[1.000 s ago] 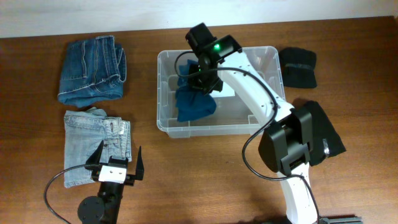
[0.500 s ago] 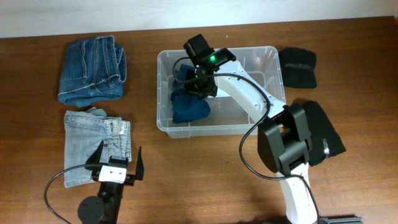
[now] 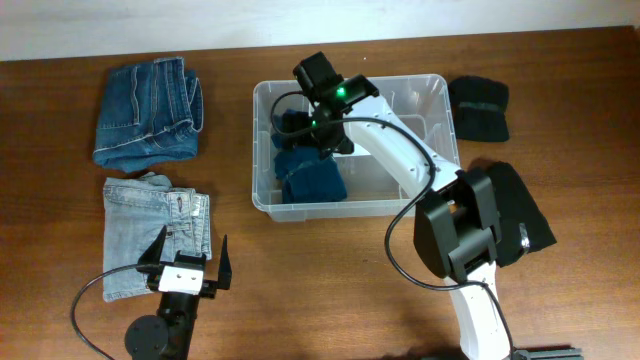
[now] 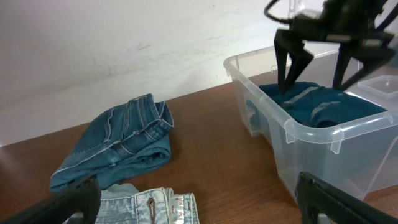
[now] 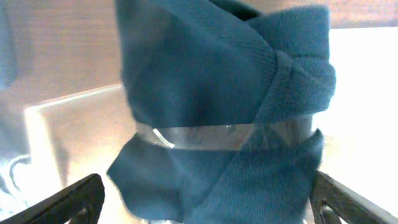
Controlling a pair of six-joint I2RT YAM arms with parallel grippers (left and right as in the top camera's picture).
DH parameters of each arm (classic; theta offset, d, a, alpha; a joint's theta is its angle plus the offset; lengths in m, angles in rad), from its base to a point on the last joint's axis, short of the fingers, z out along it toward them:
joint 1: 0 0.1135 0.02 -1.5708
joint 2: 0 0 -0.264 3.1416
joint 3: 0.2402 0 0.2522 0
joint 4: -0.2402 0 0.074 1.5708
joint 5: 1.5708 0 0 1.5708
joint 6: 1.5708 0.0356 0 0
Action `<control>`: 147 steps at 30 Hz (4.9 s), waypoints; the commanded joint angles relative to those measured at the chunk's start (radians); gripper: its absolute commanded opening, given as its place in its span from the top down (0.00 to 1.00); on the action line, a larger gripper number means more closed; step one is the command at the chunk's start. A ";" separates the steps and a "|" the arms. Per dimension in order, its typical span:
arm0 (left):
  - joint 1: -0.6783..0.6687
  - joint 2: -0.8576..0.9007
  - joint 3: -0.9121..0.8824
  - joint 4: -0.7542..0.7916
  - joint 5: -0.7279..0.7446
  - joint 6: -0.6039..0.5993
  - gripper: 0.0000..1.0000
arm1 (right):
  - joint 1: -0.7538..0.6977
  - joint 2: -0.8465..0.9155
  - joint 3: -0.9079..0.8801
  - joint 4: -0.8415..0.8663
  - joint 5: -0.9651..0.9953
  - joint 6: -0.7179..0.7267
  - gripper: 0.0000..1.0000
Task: Pack container
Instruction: 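Lower the teal bundle into the bin's left side and release, then move the right gripper back to the black banded bundle, then grasp the black banded bundle with the right gripper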
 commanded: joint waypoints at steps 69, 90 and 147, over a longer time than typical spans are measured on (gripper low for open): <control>0.001 -0.007 -0.006 0.000 0.011 0.016 0.01 | -0.797 -0.276 0.322 -0.702 0.099 -0.334 0.04; 0.001 -0.007 -0.006 0.000 0.011 0.016 0.00 | -0.920 -0.287 -0.568 -0.323 0.072 -0.387 0.93; 0.001 -0.007 -0.006 0.000 0.011 0.016 0.01 | -1.180 -0.308 -0.340 0.111 0.104 -0.697 0.01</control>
